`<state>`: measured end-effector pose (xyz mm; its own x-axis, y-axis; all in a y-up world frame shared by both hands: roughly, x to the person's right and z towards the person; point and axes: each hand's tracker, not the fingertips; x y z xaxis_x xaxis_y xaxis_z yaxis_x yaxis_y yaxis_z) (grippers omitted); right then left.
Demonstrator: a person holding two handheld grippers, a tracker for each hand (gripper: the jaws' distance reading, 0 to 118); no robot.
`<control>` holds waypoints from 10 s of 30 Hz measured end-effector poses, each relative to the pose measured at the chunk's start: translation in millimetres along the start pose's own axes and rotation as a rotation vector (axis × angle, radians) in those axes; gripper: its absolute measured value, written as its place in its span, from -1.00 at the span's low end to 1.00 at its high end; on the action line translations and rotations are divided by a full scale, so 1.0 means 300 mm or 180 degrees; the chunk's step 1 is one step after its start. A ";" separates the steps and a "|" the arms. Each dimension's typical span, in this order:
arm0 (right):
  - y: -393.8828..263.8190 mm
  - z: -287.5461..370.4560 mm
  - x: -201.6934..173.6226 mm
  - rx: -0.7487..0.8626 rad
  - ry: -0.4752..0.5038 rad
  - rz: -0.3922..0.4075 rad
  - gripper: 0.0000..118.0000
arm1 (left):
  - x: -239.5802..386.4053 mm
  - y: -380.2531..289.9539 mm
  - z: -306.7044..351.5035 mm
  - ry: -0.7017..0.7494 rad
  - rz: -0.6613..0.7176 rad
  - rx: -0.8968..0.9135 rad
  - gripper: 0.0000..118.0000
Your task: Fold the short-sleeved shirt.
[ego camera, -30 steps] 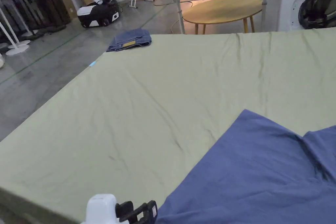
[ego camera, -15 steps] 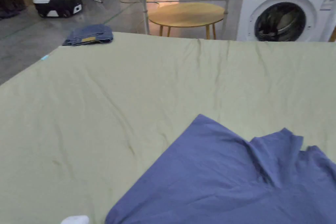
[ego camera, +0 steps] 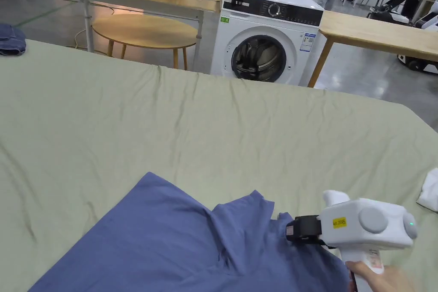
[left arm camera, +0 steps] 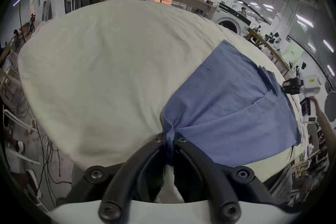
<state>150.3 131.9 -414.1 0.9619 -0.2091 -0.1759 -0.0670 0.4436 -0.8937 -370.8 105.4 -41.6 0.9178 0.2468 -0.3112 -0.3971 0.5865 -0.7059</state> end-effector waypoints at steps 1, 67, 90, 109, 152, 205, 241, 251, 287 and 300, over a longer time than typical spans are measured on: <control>0.003 -0.037 0.008 -0.0094 -0.0017 -0.0032 0.11 | 0.002 0.000 0.001 0.0000 0.0004 0.0000 -0.98; -0.464 0.381 0.008 0.1457 -0.0099 -0.0626 -0.94 | -0.008 0.333 -0.040 -0.0587 -0.0056 0.0950 -0.98; -1.132 0.725 -0.055 0.1860 -0.0774 -0.0973 0.05 | 0.011 0.046 0.385 -0.0287 -0.0584 0.1336 -0.02; -0.919 0.774 -0.294 0.2108 -0.0418 -0.0162 -1.00 | 0.231 0.145 0.469 -0.0749 -0.1032 0.1715 -1.00; -1.161 0.735 0.108 0.1554 -0.0835 -0.1613 -1.00 | 0.748 0.800 -0.801 -0.0261 -0.1679 -0.0617 -1.00; -0.297 1.119 -0.173 0.2877 -0.0199 0.0044 -0.95 | 0.430 1.180 0.530 -0.1268 -0.1111 0.2448 -1.00; 0.855 1.012 -0.340 0.2640 -0.0426 0.0129 -0.95 | 0.476 1.814 0.326 -0.0569 -0.0731 0.2578 -1.00; 0.462 0.409 -0.126 0.1708 0.0160 -0.0144 -0.95 | 0.273 1.217 -0.061 -0.0740 -0.0626 0.1699 -1.00; -0.810 0.789 -0.151 0.2039 -0.0401 -0.0485 0.11 | 0.169 0.229 0.453 -0.0301 -0.0824 0.1888 -0.02; -0.752 0.762 -0.303 0.2076 -0.0346 0.0080 -1.00 | 0.329 0.341 0.406 -0.0662 -0.1238 0.1938 -1.00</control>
<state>138.4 250.1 -102.0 0.9857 -0.1179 -0.1202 0.0516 0.8911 -0.4508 -319.8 283.7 -67.0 0.9975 0.0398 0.0582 -0.0244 0.9692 -0.2450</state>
